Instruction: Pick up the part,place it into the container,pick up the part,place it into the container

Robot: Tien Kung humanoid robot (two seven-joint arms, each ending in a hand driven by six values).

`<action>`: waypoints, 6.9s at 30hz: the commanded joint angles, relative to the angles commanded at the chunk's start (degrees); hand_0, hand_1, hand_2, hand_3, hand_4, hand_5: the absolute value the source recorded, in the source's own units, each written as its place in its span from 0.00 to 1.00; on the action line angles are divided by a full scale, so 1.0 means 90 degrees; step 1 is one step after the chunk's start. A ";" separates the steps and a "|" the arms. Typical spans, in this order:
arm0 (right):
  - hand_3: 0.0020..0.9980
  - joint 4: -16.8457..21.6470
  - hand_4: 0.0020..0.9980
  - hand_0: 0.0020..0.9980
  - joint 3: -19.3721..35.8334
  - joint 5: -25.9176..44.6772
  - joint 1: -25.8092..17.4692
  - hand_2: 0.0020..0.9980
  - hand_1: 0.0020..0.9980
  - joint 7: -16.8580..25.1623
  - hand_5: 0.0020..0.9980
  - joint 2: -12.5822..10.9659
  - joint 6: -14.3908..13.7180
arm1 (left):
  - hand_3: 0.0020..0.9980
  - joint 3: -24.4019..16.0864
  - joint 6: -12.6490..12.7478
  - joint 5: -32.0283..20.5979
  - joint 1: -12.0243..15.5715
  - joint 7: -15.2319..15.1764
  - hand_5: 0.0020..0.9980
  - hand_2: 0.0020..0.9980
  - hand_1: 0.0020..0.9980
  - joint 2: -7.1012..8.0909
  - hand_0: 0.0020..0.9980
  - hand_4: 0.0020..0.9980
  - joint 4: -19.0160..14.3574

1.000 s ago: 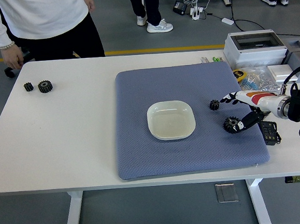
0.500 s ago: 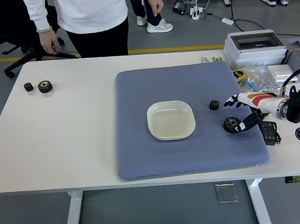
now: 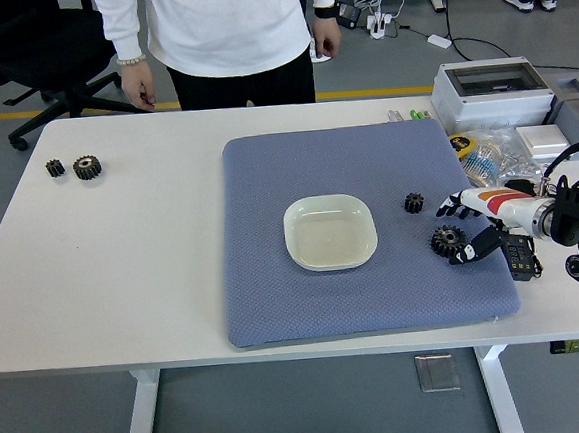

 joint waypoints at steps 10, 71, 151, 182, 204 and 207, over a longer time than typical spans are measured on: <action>0.64 -0.0196 0.95 0.59 -0.0132 0.0046 0.0035 0.71 0.64 0.0004 0.28 0.0142 -0.0091 | 0.58 -0.0003 0.0001 0.0006 0.0006 0.0006 0.61 0.71 0.62 0.0000 0.65 0.70 0.0000; 0.56 0.0443 0.74 0.22 -0.0734 0.0075 0.1015 0.56 0.42 -0.0161 0.22 0.1376 -0.0440 | 0.58 -0.0075 0.0013 0.0142 0.0076 0.0008 0.61 0.71 0.61 0.0029 0.65 0.70 0.0000; 0.59 -0.2947 0.91 0.44 -0.2153 0.1353 0.1257 0.71 0.60 0.0445 0.29 0.1925 -0.1992 | 0.58 0.0204 0.0020 -0.0027 -0.0064 0.0034 0.61 0.72 0.63 0.0000 0.65 0.70 0.0000; 0.63 -0.3167 0.84 0.43 -0.2587 0.1915 0.1308 0.69 0.58 0.0324 0.29 0.2086 -0.1999 | 0.59 0.0319 0.0020 -0.0169 -0.0205 0.0013 0.61 0.73 0.64 0.0000 0.65 0.69 0.0000; 0.57 -0.3248 0.77 0.36 -0.2749 0.2057 0.1328 0.59 0.50 0.0320 0.29 0.2127 -0.2061 | 0.59 0.0313 0.0030 -0.0173 -0.0292 -0.0005 0.61 0.73 0.64 0.0000 0.65 0.70 0.0000; 0.57 -0.3255 0.77 0.36 -0.2795 0.2081 0.1305 0.59 0.50 0.0306 0.29 0.2139 -0.2046 | 0.59 0.0316 0.0029 -0.0172 -0.0295 -0.0002 0.61 0.73 0.64 0.0000 0.65 0.70 0.0000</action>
